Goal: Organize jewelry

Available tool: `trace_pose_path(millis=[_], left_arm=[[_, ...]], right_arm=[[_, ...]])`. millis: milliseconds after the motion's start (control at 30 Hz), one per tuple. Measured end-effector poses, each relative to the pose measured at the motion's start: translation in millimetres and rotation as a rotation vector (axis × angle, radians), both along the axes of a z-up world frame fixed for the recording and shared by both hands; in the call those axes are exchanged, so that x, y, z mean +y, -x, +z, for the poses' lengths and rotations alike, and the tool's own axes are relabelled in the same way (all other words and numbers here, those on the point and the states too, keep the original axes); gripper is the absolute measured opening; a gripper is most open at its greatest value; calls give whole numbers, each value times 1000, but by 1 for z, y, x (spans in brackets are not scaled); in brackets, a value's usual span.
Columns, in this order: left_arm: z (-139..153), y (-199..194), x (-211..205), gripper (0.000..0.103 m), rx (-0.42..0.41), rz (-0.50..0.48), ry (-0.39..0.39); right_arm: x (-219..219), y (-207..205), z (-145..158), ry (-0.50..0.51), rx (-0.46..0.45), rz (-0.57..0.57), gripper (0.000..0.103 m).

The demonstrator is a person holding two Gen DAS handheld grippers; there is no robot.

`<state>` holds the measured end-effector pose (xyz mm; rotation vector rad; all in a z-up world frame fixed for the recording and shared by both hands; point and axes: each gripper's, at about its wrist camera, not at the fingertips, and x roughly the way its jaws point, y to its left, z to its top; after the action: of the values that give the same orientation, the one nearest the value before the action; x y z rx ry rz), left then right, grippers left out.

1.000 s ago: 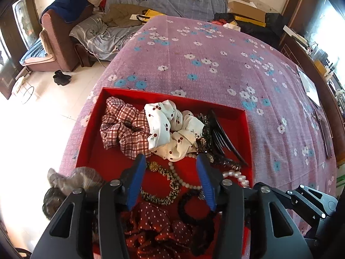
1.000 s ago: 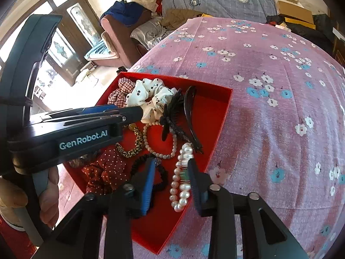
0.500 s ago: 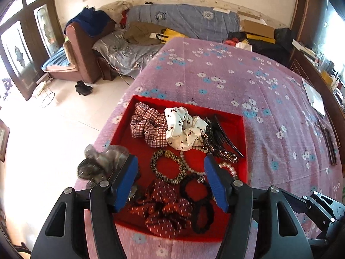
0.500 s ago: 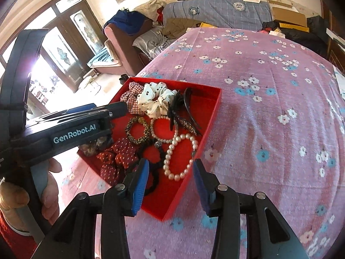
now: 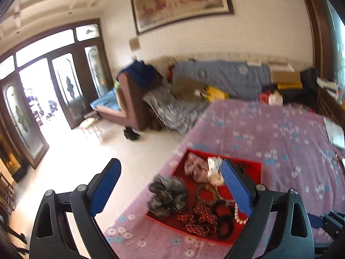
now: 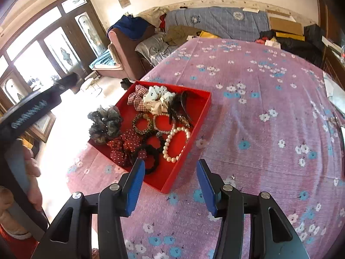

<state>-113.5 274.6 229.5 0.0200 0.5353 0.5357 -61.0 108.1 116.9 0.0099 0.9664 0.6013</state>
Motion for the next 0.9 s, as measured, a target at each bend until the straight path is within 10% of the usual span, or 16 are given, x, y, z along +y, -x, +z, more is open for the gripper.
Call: trace_pose_path(millis=[367, 900], left_arm=[[41, 59, -4, 103, -166, 40, 55], [6, 62, 3, 103, 55, 26, 206]], right_arm=[[-11, 34, 46, 19, -147, -26, 73], [-6, 40, 37, 109, -164, -73, 81]])
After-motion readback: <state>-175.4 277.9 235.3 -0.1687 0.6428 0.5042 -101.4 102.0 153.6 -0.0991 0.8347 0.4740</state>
